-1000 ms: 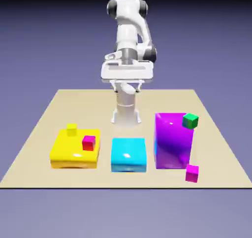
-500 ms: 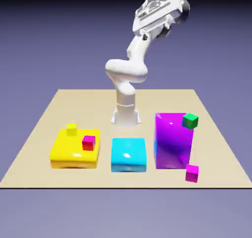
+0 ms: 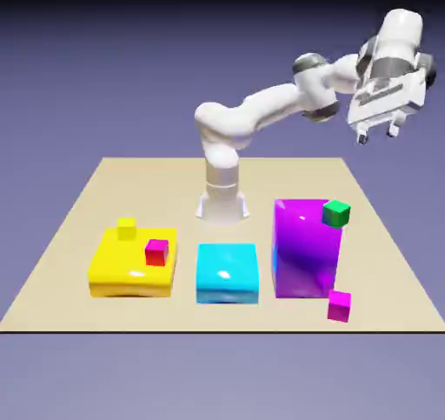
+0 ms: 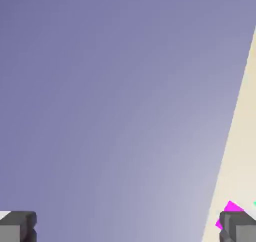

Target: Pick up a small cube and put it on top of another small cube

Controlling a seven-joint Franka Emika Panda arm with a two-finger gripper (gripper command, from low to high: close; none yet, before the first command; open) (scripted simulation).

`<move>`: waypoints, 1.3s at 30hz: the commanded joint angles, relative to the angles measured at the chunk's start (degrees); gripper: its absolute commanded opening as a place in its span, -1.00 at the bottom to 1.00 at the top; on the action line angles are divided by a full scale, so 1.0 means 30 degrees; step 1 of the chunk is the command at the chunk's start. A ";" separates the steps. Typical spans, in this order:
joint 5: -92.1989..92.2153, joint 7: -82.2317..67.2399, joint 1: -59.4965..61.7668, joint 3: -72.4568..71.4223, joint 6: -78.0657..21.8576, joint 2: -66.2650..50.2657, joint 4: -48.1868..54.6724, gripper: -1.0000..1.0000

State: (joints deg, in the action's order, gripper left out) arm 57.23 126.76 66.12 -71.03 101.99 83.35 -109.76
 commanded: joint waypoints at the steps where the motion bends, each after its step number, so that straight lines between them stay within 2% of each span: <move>1: 0.0558 0.0823 0.0652 -0.0693 -0.0703 0.0494 0.0500 0.00; 9: 0.5019 0.7394 0.5859 -0.6229 -0.6316 0.4446 0.4494 0.00; 11: 0.5125 0.7549 0.5982 -0.6360 -0.6448 0.4539 0.4588 0.00; 14: 0.6662 0.7471 0.5566 -0.8183 -0.4796 0.5850 0.3736 0.00; 15: 0.6662 0.7471 0.5566 -0.8184 -0.4796 0.5851 0.3736 -1.00; 20: 0.5290 0.7064 0.5084 -0.5497 -0.6414 0.4124 0.4311 -1.00; 39: -1.0075 0.0819 -0.0404 0.3703 0.6531 -0.9008 -0.7709 -1.00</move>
State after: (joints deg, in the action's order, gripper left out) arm 27.03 129.21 64.91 -59.92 121.65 56.33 -132.89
